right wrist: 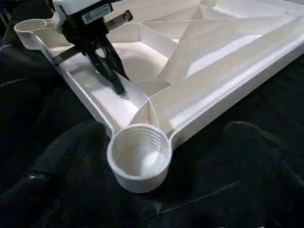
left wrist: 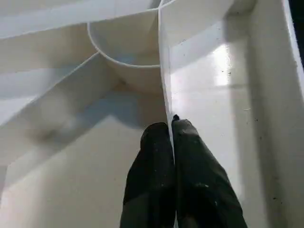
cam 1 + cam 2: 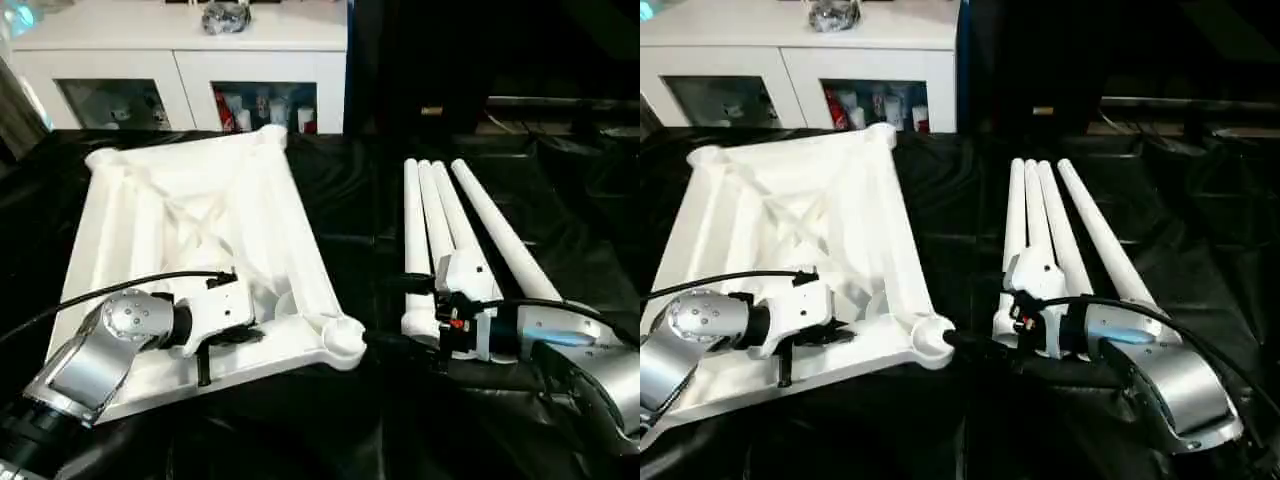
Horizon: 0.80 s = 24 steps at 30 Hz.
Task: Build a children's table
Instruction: Move to table
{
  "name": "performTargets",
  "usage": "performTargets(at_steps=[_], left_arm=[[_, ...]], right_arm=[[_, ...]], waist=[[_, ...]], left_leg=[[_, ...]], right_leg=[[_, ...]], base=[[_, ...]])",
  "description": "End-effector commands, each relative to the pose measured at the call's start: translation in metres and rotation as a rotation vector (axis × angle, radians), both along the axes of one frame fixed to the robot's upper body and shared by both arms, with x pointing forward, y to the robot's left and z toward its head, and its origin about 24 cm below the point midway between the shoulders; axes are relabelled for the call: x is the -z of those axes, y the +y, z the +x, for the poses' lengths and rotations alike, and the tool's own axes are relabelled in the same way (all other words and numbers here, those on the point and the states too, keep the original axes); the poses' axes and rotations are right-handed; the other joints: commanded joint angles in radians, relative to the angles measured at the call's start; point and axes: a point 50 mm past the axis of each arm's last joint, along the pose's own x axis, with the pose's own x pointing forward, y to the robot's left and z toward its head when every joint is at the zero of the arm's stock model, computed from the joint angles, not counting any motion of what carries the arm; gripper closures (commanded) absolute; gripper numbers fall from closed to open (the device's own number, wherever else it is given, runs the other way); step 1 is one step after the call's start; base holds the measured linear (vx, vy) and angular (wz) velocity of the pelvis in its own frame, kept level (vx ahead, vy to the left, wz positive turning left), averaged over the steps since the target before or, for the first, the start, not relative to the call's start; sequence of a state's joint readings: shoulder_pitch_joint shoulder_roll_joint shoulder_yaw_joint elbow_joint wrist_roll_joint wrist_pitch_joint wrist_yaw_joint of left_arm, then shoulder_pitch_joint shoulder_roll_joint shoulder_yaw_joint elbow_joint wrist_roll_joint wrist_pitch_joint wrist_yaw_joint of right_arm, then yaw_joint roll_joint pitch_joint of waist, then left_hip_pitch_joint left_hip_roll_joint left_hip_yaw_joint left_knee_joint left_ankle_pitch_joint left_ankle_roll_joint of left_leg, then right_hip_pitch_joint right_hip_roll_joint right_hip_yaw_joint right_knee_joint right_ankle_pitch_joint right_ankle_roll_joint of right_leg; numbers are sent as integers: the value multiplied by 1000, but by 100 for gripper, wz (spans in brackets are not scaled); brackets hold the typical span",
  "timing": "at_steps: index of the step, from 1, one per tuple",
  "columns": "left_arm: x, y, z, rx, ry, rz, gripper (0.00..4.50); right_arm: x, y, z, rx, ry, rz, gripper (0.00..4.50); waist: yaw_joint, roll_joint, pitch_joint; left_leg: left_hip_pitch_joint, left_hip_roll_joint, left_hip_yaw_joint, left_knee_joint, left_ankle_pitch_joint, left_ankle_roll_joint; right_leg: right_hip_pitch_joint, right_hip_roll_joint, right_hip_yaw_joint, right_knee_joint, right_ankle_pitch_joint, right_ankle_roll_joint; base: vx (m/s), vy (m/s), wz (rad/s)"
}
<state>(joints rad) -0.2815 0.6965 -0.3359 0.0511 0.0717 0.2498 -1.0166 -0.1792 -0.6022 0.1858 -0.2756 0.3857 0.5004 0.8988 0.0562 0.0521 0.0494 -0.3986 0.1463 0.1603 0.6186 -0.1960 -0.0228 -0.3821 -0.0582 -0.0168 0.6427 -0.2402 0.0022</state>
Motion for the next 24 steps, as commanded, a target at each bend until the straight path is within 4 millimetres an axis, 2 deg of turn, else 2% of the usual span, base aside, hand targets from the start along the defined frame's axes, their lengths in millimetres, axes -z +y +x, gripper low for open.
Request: performTargets(at_steps=[1, 7, 8, 12, 13, 14, 15, 17, 19, 20, 21, 22, 24], left_arm=[[-15, 0, 6, -21, -111, -2, 447], [-11, -1, 5, 11, -134, 7, 447], [-11, -2, 4, 30, -135, -15, 409], [-14, 4, 0, 42, -107, -28, 375], [-14, 4, 0, 40, -110, -28, 353], [-15, 6, 1, 41, -123, -16, 353], [-18, 10, 2, 22, -134, -18, 352], [-20, 14, 4, 8, -142, -22, 335], [-29, 19, 5, -8, -158, -43, 309], [-35, 20, 5, -15, -162, -65, 306], [-47, 20, 4, -25, -176, -126, 301], [-53, 18, 4, -31, -187, -164, 278], [-66, 7, 3, -49, -205, -294, 264]], right_arm=[[-3, 2, -2, -6, -18, -1, 0], [-3, 3, -2, -2, -22, -1, 0], [-3, 3, -2, 1, -23, 1, 0], [-5, 2, -2, 11, -21, 14, 0], [-5, 2, -2, 12, -21, 15, 0], [-6, 2, -1, 19, -28, 21, 0], [-8, 2, 1, 39, -54, 25, 0], [-9, 3, 2, 55, -72, 28, 0], [-12, 0, 13, 179, -128, -5, 0], [-12, -2, 19, 254, -131, -21, 0], [-11, -5, 29, 378, -61, -27, 0], [-11, -5, 34, 424, -20, -9, 0], [-12, -3, 46, 561, 35, 27, 0]], waist=[[5, 7, -59], [7, 6, -62], [7, 5, -63], [9, 1, -63], [8, 2, -61], [7, -4, -60], [7, -5, -59], [7, -2, -56], [4, -14, -50], [2, -12, -51], [-5, -14, -49], [-7, -14, -48], [-9, -21, -45]], left_leg=[[28, 77, -32, -80, -164, 38], [26, 75, -32, -77, -141, 51], [26, 75, -32, -77, -139, 50], [27, 77, -31, -78, -138, 54], [28, 77, -31, -78, -146, 53], [28, 77, -29, -79, -151, 54], [28, 76, -28, -79, -160, 52], [29, 75, -29, -82, -184, 37], [30, 74, -28, -86, -212, 13], [31, 71, -26, -88, -212, 5], [29, 68, -29, -91, -208, -8], [33, 67, -29, -90, -219, -19], [37, 67, -26, -88, -244, -34]], right_leg=[[41, -83, 36, -69, 53, -275], [42, -83, 35, -68, 87, -269], [43, -83, 35, -68, 89, -268], [41, -82, 35, -66, 84, -268], [39, -82, 34, -67, 68, -266], [39, -81, 35, -69, 60, -265], [39, -83, 36, -72, 32, -263], [35, -83, 37, -75, -27, -256], [30, -82, 39, -77, -109, -243], [29, -81, 38, -78, -127, -242], [30, -78, 36, -75, -153, -243], [27, -78, 36, -77, -187, -242], [20, -80, 39, -80, -224, -239]], base=[[0, 0, 0], [0, 0, 0], [0, 0, 0], [0, 0, 0], [0, 0, 0], [0, 0, 0], [0, 0, 0], [0, 0, 0], [0, 0, 0], [0, 0, 0], [0, 0, 0], [0, 0, 0], [0, 0, 0]])
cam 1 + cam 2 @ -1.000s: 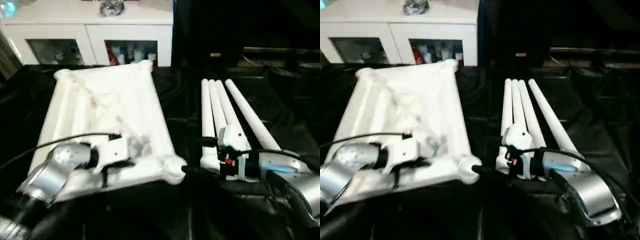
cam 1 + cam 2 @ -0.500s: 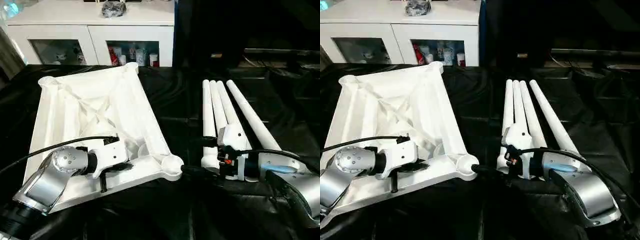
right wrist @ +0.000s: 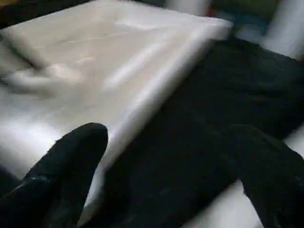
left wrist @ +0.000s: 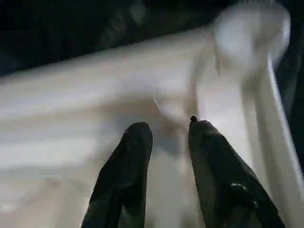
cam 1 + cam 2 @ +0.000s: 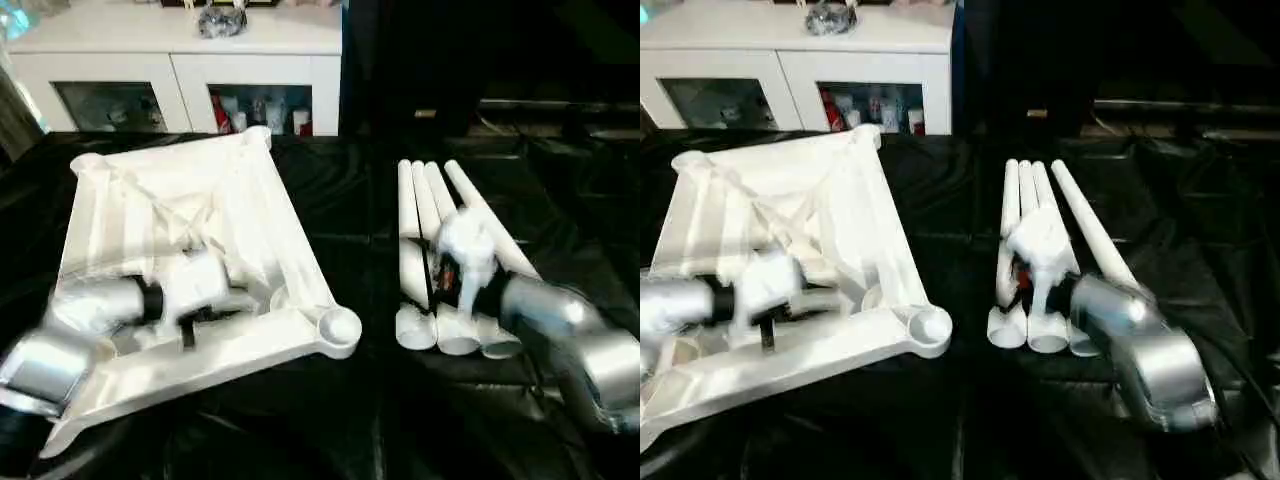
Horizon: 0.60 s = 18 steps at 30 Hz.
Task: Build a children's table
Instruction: Move to table, then pick table leg
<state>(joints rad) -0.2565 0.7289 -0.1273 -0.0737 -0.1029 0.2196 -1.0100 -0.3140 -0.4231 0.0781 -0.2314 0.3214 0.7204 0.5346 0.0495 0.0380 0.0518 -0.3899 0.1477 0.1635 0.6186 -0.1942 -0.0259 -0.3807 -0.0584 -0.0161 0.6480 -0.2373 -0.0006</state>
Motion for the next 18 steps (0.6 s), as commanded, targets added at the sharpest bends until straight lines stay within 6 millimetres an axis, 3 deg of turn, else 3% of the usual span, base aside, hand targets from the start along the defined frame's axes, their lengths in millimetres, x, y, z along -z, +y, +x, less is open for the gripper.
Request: performTargets(at_steps=[1, 2, 4, 7, 10, 11, 18], left_arm=[[-14, -8, 0, 2, -24, -101, 264], [-16, -13, -2, 10, -23, -133, 259], [-16, -20, -4, 25, -9, -169, 225], [-11, -32, -11, 69, 34, -190, 220], [-12, -36, -13, 81, 54, -198, 180], [-13, -38, -13, 85, 61, -196, 180], [-12, -41, -16, 118, 86, -182, 138]], right_arm=[[4, -3, 7, 121, 72, 22, 0], [4, -1, 10, 159, 87, 27, 0], [5, 1, 15, 224, 115, 36, 0], [10, 8, 20, 308, 174, 37, 0], [13, 10, 22, 340, 208, 3, 0], [16, 10, 23, 372, 247, -46, 0], [20, 7, 25, 476, 342, -86, 0]], waist=[[-1, -4, -49], [-1, -11, -47], [-1, -11, -47], [1, -15, -52], [2, -11, -51], [0, -16, -49], [3, -17, -42]], left_leg=[[28, 66, -29, -90, -238, -39], [30, 68, -27, -92, -237, -41], [27, 66, -24, -93, -209, -42], [25, 65, -19, -90, -144, -46], [26, 63, -18, -89, -121, -53], [26, 62, -16, -88, -108, -60], [30, 62, -16, -95, -161, -88]], right_leg=[[18, -78, 38, -86, -221, -228], [15, -75, 39, -87, -211, -222], [16, -74, 41, -83, -164, -213], [20, -70, 40, -76, -65, -197], [20, -69, 40, -71, -26, -196], [22, -66, 40, -71, 5, -195], [21, -70, 44, -79, -75, -172]], base=[[0, 0, 0], [0, 0, 0], [0, 0, 0], [0, 0, 0], [0, 0, 0], [0, 0, 0], [0, 0, 0]])
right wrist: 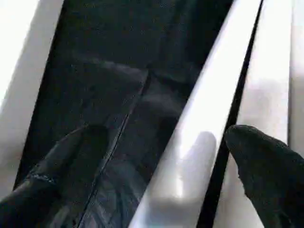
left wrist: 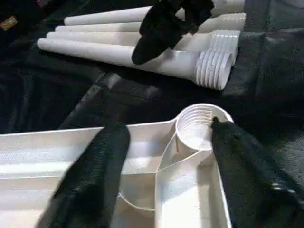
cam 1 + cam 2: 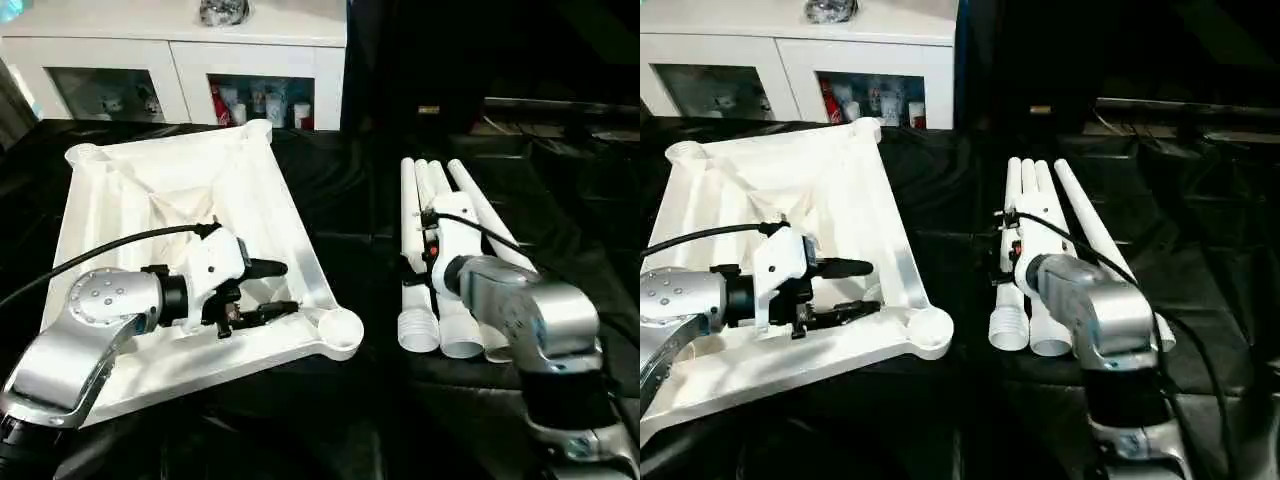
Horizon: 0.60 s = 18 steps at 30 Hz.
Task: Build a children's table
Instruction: Pick table leg
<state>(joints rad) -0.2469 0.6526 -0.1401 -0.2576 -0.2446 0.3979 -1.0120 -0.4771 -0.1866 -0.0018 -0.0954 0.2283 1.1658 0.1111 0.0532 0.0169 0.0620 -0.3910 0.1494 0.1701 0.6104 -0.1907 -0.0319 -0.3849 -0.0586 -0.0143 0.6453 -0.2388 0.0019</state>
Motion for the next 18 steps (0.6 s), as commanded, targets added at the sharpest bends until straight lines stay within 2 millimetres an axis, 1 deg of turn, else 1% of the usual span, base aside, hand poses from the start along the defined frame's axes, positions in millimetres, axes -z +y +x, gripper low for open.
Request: performTargets(at_steps=[1, 2, 3, 4, 6, 7, 9, 11, 12, 13, 14, 15, 16, 18], left_arm=[[-1, -3, -2, 28, 14, 9, 138], [-1, -3, -2, 31, 21, 12, 138], [-1, -3, -2, 32, 24, 14, 138], [-1, -3, -2, 33, 26, 15, 138], [-2, -4, -2, 38, 24, 15, 138], [-2, -3, -2, 39, 25, 15, 138], [-2, -3, -3, 39, 25, 15, 138], [-2, -4, -3, 47, 27, 16, 138], [-2, -5, -4, 50, 24, 16, 138], [-2, -5, -4, 54, 26, 15, 138], [-2, -6, -4, 58, 28, 15, 138], [-2, -6, -4, 60, 30, 15, 138], [-2, -7, -5, 62, 29, 15, 138], [-3, -8, -5, 66, 23, 14, 138]], right_arm=[[-1, -4, 2, 33, 29, -1, 0], [1, -4, 1, 45, 55, 6, 0], [2, -4, 0, 53, 72, 11, 0], [3, -4, 0, 56, 87, 22, 0], [6, -2, -1, 50, 128, 76, 0], [7, -2, -1, 54, 136, 79, 0], [7, -2, -1, 57, 141, 78, 0], [10, -2, 0, 58, 166, 99, 0], [10, -1, 0, 50, 173, 118, 0], [10, 0, 1, 40, 177, 130, 0], [9, 1, 2, 31, 178, 140, 0], [8, 2, 3, 26, 180, 146, 0], [8, 2, 5, 19, 179, 139, 0], [6, 2, 8, 10, 177, 129, 0]], waist=[[0, 3, -51], [0, 7, -50], [0, 4, -49], [1, 3, -49], [1, 3, -49], [1, 4, -50], [2, 5, -50], [2, 8, -50], [1, 7, -50], [1, 9, -50], [0, 7, -49], [0, 8, -48], [0, 7, -48], [1, 6, -49]], left_leg=[[30, 61, -22, -89, -171, -84], [31, 60, -22, -89, -172, -85], [29, 59, -22, -91, -175, -86], [32, 59, -21, -91, -173, -86], [30, 59, -21, -92, -174, -84], [31, 59, -21, -92, -169, -84], [31, 61, -21, -93, -153, -86], [31, 61, -21, -93, -150, -92], [33, 60, -21, -94, -162, -95], [33, 61, -21, -94, -172, -98], [33, 61, -21, -94, -176, -99], [33, 61, -21, -95, -184, -102], [34, 62, -22, -96, -190, -104], [34, 62, -21, -95, -188, -103]], right_leg=[[26, -71, 44, -79, -90, -165], [24, -70, 44, -79, -91, -162], [25, -69, 44, -81, -102, -160], [24, -70, 45, -82, -106, -159], [26, -70, 46, -83, -112, -158], [26, -70, 45, -83, -111, -159], [26, -68, 45, -81, -87, -159], [26, -66, 44, -79, -70, -160], [25, -65, 44, -80, -76, -163], [26, -67, 44, -80, -88, -165], [26, -66, 44, -81, -92, -166], [24, -66, 44, -81, -101, -167], [24, -67, 44, -82, -111, -167], [25, -68, 45, -83, -114, -167]], base=[[0, 0, 0], [0, 0, 0], [0, 0, 0], [0, 0, 0], [0, 0, 0], [0, 0, 0], [0, 0, 0], [0, 0, 0], [0, 0, 0], [0, 0, 0], [0, 0, 0], [0, 0, 0], [0, 0, 0], [0, 0, 0]])
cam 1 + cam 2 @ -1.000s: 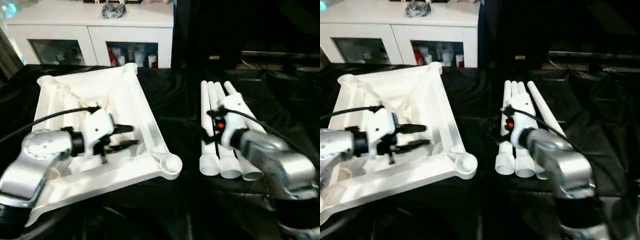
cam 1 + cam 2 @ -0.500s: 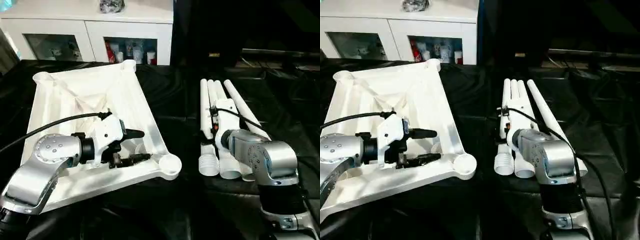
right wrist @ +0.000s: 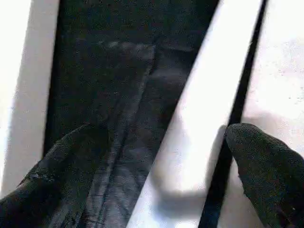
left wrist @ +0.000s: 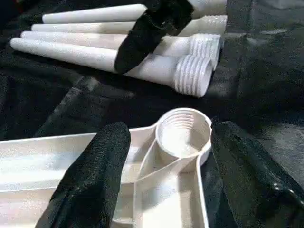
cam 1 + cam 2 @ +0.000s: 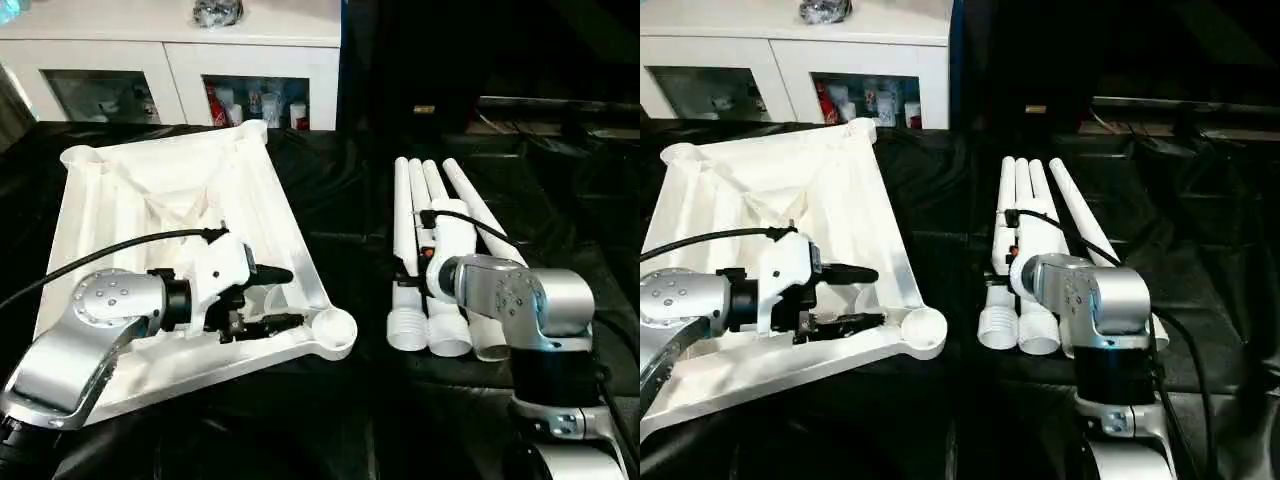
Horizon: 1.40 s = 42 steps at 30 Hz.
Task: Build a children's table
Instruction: Pick table leg
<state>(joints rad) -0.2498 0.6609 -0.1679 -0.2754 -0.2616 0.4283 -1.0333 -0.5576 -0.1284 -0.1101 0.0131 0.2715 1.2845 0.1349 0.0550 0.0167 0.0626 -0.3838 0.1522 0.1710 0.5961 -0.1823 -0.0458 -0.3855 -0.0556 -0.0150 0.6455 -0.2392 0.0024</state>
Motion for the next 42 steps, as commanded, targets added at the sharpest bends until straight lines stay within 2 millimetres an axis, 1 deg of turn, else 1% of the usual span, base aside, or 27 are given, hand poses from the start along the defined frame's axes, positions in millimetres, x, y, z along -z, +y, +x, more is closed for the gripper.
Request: performTargets(at_steps=[1, 4, 6, 8, 14, 15, 18, 20, 21, 22, 26, 27, 28, 30, 32, 33, 35, 36, 37, 38, 40, 42], left_arm=[[-5, -3, -1, 24, -22, 9, 138], [-6, -4, -1, 26, -25, 8, 138], [-6, -4, 0, 31, -28, 11, 138], [-6, -5, 0, 33, -29, 11, 138], [-6, -7, 1, 38, -31, 13, 138], [-6, -8, 2, 42, -32, 14, 134], [-6, -10, 2, 56, -28, 18, 134], [-5, -10, 2, 57, -28, 19, 134], [-6, -11, 2, 62, -31, 21, 134], [-6, -12, 2, 65, -33, 23, 134], [-6, -15, 0, 82, -34, 30, 134], [-6, -15, 0, 86, -34, 33, 107], [-6, -16, -1, 89, -33, 35, 100], [-5, -17, -1, 95, -29, 34, 95], [-5, -17, -2, 99, -18, 35, 64], [-5, -17, -3, 102, -7, 36, 58], [-5, -17, -2, 94, -18, 38, 54], [-6, -16, 0, 77, -39, 35, 22], [-7, -17, 2, 69, -57, 35, 22], [-7, -17, 3, 68, -65, 35, 11], [-6, -17, 3, 58, -56, 33, 3], [-6, -17, 3, 58, -55, 32, 0]], right_arm=[[1, -1, 3, -11, 24, -11, 0], [-1, -1, 6, -28, 30, -19, 0], [1, 0, 11, -56, 61, -51, 0], [3, 0, 13, -68, 74, -73, 0], [6, 0, 19, -93, 109, -111, 0], [8, 1, 21, -111, 126, -109, 29], [12, 4, 24, -152, 148, -124, 42], [13, 5, 24, -158, 151, -131, 67], [13, 5, 25, -162, 155, -138, 67], [14, 4, 26, -165, 156, -146, 77], [14, 3, 29, -165, 161, -147, 114], [14, 2, 30, -166, 164, -145, 123], [14, 2, 31, -165, 167, -145, 131], [14, 0, 32, -159, 174, -139, 150], [14, 0, 32, -158, 178, -128, 166], [14, 0, 32, -158, 185, -109, 183], [14, 0, 32, -154, 195, -92, 192], [15, -2, 32, -150, 201, -90, 207], [16, -2, 32, -144, 207, -85, 207], [16, -3, 32, -141, 210, -82, 222], [17, -3, 31, -139, 214, -79, 237], [17, -3, 31, -139, 215, -78, 244]], waist=[[0, 7, -50], [1, 6, -51], [0, 4, -53], [1, 5, -52], [0, 3, -55], [0, 2, -55], [1, 3, -55], [2, 2, -54], [1, -1, -55], [1, 0, -55], [1, -2, -55], [1, -2, -55], [1, -2, -57], [2, -2, -57], [2, -1, -58], [1, -2, -58], [1, -2, -60], [2, -2, -60], [2, -2, -60], [2, -2, -62], [2, -2, -62], [3, -3, -62]], left_leg=[[28, 60, -21, -80, -191, -89], [26, 59, -20, -78, -169, -89], [24, 57, -19, -76, -151, -87], [23, 58, -18, -75, -145, -81], [22, 57, -17, -71, -130, -74], [22, 58, -18, -71, -131, -72], [21, 59, -17, -71, -134, -67], [21, 60, -16, -71, -133, -65], [21, 60, -16, -70, -130, -63], [21, 60, -16, -70, -128, -62], [20, 60, -15, -69, -120, -57], [20, 61, -15, -68, -120, -56], [20, 61, -14, -67, -116, -54], [20, 61, -14, -67, -118, -52], [20, 61, -14, -67, -114, -51], [19, 60, -13, -66, -106, -48], [19, 60, -13, -65, -104, -45], [20, 61, -13, -64, -104, -44], [19, 61, -13, -64, -102, -43], [19, 61, -13, -64, -100, -44], [19, 61, -13, -64, -96, -44], [19, 60, -12, -63, -94, -42]], right_leg=[[25, -71, 46, -83, -107, -169], [27, -70, 44, -79, -76, -176], [30, -69, 44, -78, -54, -180], [31, -70, 44, -77, -40, -185], [34, -69, 43, -74, -18, -200], [35, -70, 42, -73, -17, -203], [35, -71, 42, -75, -26, -211], [35, -72, 42, -74, -28, -214], [35, -71, 42, -74, -24, -214], [36, -72, 42, -74, -26, -218], [36, -71, 42, -73, -15, -222], [36, -71, 42, -73, -17, -222], [37, -72, 42, -72, -11, -224], [37, -72, 42, -73, -14, -226], [37, -72, 42, -72, -10, -228], [38, -70, 42, -70, 7, -230], [39, -70, 41, -70, 6, -234], [38, -70, 41, -71, 5, -234], [39, -70, 41, -70, 8, -235], [41, -70, 41, -70, 12, -235], [40, -70, 40, -69, 20, -235], [40, -70, 40, -69, 23, -237]], base=[[0, 0, 0], [0, 0, 0], [0, 0, 0], [0, 0, 0], [0, 0, 0], [0, 0, 0], [0, 0, 0], [0, 0, 0], [0, 0, 0], [0, 0, 0], [0, 0, 0], [0, 0, 0], [0, 0, 0], [0, 0, 0], [0, 0, 0], [0, 0, 0], [0, 0, 0], [0, 0, 0], [0, 0, 0], [0, 0, 0], [0, 0, 0], [0, 0, 0]])
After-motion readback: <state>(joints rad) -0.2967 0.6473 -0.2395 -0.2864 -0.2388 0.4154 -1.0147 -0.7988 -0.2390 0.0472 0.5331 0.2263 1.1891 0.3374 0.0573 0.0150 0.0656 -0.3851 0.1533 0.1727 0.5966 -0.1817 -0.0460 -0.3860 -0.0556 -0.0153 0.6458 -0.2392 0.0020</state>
